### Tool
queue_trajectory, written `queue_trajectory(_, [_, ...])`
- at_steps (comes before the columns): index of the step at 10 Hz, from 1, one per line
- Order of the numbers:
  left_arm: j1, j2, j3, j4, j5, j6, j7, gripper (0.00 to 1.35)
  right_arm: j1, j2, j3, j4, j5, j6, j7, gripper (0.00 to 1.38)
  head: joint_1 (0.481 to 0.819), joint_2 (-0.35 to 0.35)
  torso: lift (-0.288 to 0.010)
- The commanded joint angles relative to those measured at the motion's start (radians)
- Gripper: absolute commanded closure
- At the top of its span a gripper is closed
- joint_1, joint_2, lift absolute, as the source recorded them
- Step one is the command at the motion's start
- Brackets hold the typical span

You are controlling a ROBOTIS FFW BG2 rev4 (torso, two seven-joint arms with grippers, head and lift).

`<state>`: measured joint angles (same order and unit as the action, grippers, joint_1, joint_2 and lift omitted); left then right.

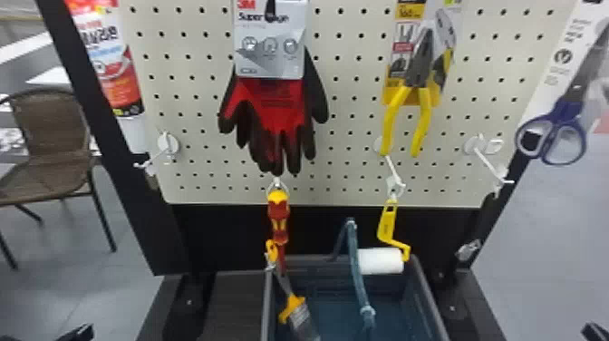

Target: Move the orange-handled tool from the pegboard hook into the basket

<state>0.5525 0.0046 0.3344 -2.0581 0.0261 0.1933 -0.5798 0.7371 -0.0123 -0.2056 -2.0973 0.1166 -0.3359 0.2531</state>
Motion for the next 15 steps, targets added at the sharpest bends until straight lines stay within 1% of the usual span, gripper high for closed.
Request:
queue_trajectory(1, [0.0,-0.007,0.0,0.0,0.0,0.0,0.0,0.0,0.0,0.013,0.0,0.0,0.0,0.0,0.0,0.0,0.549,0.0,-0.1])
queue_trajectory(15, [0.0,-0.007,0.0,0.0,0.0,0.0,0.0,0.0,0.0,0.013,0.0,0.0,0.0,0.0,0.0,0.0,0.549,0.0,-0.1])
